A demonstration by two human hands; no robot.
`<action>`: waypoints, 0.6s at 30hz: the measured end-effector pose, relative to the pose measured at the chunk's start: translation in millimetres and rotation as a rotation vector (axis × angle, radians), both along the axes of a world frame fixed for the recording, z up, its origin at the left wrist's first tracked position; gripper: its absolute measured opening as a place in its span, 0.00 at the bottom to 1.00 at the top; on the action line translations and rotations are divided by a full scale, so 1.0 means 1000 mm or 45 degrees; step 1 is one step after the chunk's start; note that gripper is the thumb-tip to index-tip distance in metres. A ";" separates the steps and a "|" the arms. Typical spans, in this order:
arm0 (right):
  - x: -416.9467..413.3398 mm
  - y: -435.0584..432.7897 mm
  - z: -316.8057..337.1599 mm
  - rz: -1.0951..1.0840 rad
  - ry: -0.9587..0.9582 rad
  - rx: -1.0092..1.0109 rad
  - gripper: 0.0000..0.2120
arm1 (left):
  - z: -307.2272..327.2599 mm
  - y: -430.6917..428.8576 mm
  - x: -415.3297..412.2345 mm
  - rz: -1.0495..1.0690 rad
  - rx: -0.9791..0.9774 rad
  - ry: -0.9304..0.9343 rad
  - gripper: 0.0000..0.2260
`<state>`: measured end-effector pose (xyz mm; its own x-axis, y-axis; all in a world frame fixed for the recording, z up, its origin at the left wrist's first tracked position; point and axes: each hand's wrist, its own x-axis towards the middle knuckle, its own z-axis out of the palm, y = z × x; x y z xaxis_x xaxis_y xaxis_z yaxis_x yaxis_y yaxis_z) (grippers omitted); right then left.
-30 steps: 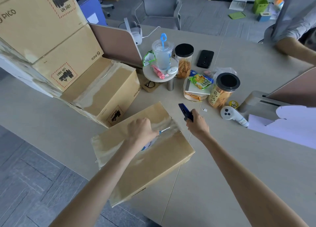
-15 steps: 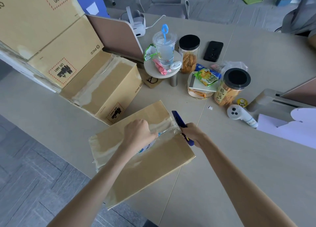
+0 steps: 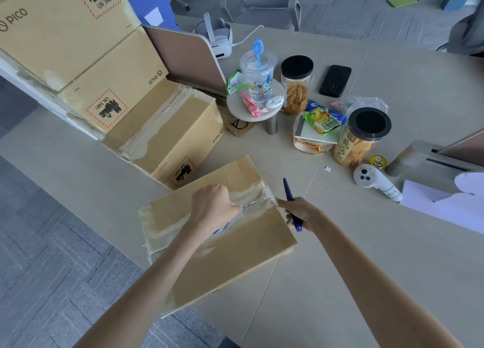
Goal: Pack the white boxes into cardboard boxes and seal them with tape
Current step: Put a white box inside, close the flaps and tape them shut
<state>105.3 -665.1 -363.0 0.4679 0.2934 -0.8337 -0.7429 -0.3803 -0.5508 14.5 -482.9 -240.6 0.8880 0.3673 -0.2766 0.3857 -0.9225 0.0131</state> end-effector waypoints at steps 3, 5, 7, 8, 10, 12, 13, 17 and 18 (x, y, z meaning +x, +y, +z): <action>0.005 0.007 0.000 0.109 -0.146 -0.202 0.18 | 0.000 -0.001 -0.001 0.003 -0.004 0.001 0.21; 0.008 0.010 0.002 0.086 -0.154 -0.217 0.18 | 0.001 -0.002 -0.002 0.015 -0.006 -0.006 0.21; 0.014 0.007 0.008 -0.045 -0.224 -0.150 0.16 | 0.003 -0.003 -0.002 0.008 0.017 -0.001 0.22; 0.016 0.003 0.016 -0.113 -0.304 -0.091 0.12 | 0.005 -0.005 -0.001 0.003 0.033 0.005 0.22; 0.020 -0.003 0.033 -0.176 -0.475 0.047 0.06 | 0.009 -0.008 -0.001 0.003 0.064 0.018 0.23; 0.019 -0.004 0.054 -0.148 -0.600 0.168 0.06 | 0.012 -0.010 -0.004 -0.016 0.114 0.011 0.22; 0.017 -0.001 0.062 -0.110 -0.639 0.212 0.06 | 0.013 -0.011 -0.007 -0.036 0.134 -0.014 0.22; 0.005 0.018 0.082 0.113 -0.721 0.279 0.05 | 0.017 0.004 -0.024 -0.058 -0.042 -0.243 0.17; 0.002 0.023 0.085 0.159 -0.733 0.269 0.05 | 0.016 0.013 -0.028 -0.024 -0.192 -0.253 0.15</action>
<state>107.4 -641.7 -278.0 0.7761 0.5060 -0.3763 -0.2616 -0.2845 -0.9223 -13.9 -470.1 -224.9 0.9367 0.3179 -0.1466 0.3445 -0.9114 0.2249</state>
